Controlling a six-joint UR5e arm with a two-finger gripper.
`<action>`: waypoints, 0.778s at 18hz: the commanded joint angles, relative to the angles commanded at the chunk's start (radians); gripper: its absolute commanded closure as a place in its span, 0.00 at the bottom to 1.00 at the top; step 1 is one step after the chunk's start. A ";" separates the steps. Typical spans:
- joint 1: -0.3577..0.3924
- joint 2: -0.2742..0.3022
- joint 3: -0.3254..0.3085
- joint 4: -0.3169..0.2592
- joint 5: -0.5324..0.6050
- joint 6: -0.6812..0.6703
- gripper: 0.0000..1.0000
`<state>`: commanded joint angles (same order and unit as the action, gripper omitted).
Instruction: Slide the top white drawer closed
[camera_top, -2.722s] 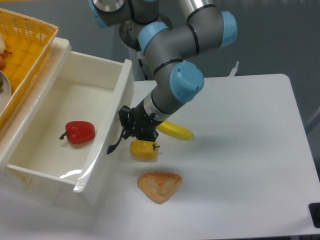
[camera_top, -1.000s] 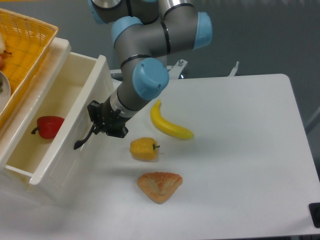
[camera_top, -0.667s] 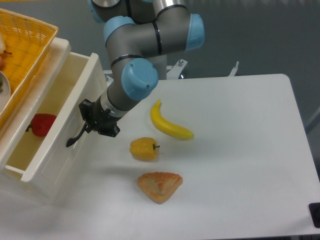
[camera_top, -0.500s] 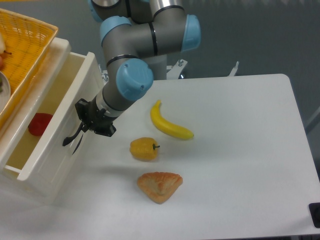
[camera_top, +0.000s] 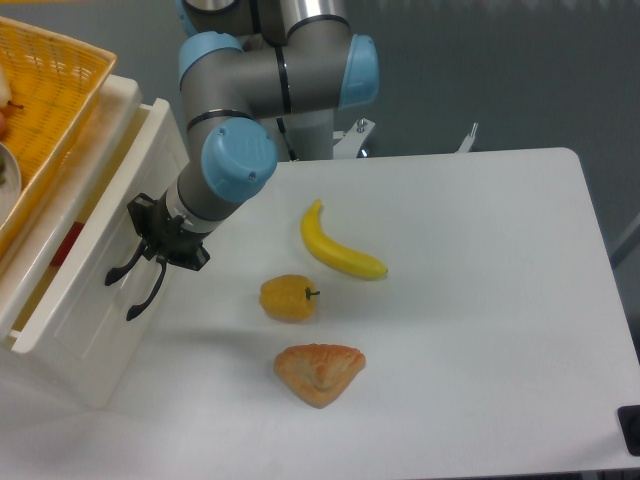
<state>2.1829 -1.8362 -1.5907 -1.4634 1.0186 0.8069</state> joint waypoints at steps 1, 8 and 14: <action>0.000 0.000 0.000 0.000 0.000 0.000 1.00; -0.020 -0.002 0.000 0.002 0.002 -0.017 1.00; -0.035 -0.005 0.003 0.018 0.000 -0.018 1.00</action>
<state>2.1477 -1.8408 -1.5877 -1.4451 1.0186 0.7885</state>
